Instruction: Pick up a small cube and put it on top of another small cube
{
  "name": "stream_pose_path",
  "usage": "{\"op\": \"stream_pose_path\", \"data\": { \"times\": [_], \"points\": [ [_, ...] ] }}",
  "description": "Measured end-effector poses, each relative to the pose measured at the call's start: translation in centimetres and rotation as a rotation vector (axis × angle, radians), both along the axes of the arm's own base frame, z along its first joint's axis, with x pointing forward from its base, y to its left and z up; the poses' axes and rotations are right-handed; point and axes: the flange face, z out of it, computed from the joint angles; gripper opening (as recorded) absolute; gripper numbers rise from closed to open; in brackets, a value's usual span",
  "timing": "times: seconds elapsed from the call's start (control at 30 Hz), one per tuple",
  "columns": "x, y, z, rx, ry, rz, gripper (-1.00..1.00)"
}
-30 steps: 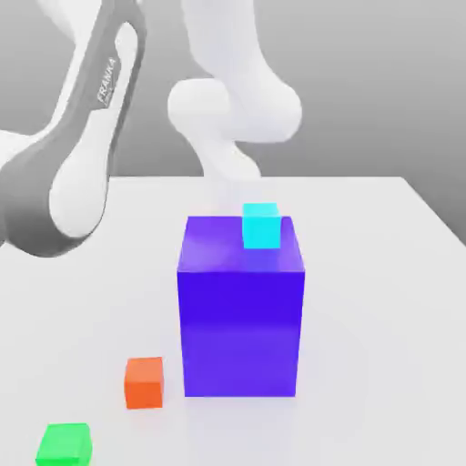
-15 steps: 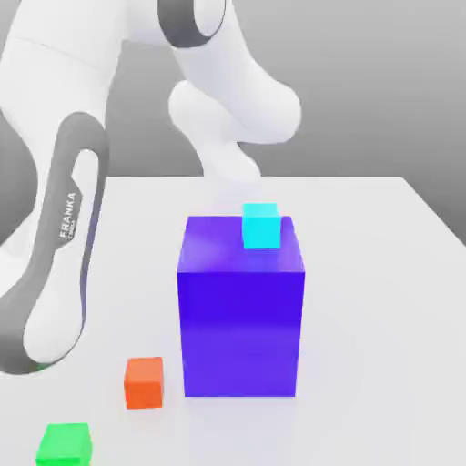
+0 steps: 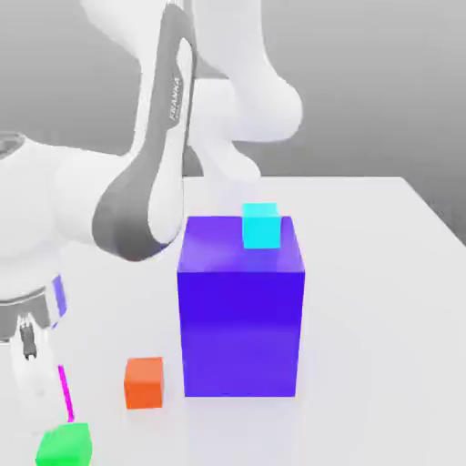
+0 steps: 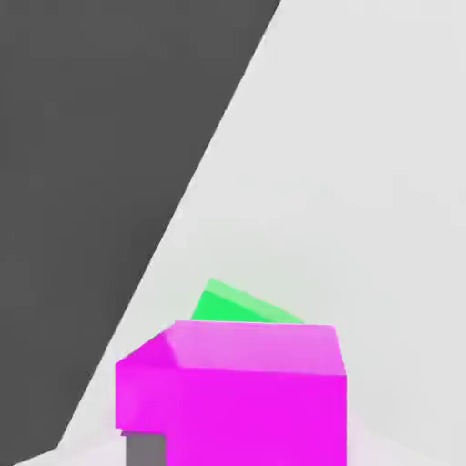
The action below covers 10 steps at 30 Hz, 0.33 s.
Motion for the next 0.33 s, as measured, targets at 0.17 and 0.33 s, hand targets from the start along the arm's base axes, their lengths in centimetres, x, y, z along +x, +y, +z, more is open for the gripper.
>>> {"op": "stream_pose_path", "data": {
  "times": [0.17, 0.33],
  "points": [
    [-0.1, 0.0, -0.9, 0.0, 0.0, -0.001, 1.0],
    [0.0, 0.0, 1.6, 0.0, 0.001, -0.002, 1.0]
  ]
}}
